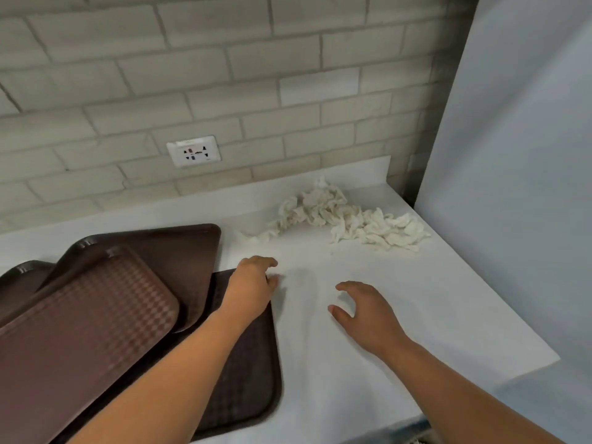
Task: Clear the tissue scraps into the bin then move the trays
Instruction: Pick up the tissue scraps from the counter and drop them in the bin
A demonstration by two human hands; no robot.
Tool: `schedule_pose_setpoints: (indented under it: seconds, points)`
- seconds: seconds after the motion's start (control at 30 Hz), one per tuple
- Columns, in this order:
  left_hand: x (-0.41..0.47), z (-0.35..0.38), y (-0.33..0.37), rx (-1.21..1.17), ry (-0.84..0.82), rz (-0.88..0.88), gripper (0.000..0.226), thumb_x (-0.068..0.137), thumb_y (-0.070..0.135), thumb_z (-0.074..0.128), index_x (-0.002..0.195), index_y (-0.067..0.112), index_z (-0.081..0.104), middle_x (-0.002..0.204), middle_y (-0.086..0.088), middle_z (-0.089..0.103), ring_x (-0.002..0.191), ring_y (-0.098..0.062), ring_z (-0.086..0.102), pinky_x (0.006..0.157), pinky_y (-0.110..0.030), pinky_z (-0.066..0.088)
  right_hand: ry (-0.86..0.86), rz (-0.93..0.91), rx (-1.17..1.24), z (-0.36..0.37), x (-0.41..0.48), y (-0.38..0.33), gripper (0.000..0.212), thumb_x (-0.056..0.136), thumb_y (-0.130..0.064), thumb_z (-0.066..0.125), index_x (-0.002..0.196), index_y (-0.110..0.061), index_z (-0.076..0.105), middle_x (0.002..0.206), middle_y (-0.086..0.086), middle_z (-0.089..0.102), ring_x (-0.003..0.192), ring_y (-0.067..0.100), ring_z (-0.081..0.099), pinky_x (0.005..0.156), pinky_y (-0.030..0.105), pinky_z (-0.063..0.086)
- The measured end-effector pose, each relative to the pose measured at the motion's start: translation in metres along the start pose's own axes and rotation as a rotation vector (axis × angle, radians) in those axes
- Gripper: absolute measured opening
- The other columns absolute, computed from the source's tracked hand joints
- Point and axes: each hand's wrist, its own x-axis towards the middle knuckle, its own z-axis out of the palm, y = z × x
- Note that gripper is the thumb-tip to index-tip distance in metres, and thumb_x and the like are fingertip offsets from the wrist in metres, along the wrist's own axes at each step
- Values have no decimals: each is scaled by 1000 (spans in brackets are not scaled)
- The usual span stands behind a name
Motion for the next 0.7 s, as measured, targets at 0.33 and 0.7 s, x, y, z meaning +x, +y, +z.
schedule_pose_setpoints:
  seconds: [0.33,0.7]
  points:
    - [125,11,-75,177,-115,-125,43,96,40,54,132,18,55,133,-12,52,112,-29,57,93,-36,48,109,108,-226,62,102,1,53,94,-39,55,141,-15,48,151,6,39,143,24,28,118,37,27]
    - [170,42,-67,66,-246,-48,13,89,28,65,91,16,71,89,0,68,83,-20,64,73,-29,51,279,233,-286,51,153,19,49,85,-27,68,129,-12,53,126,10,49,115,29,49,96,41,48]
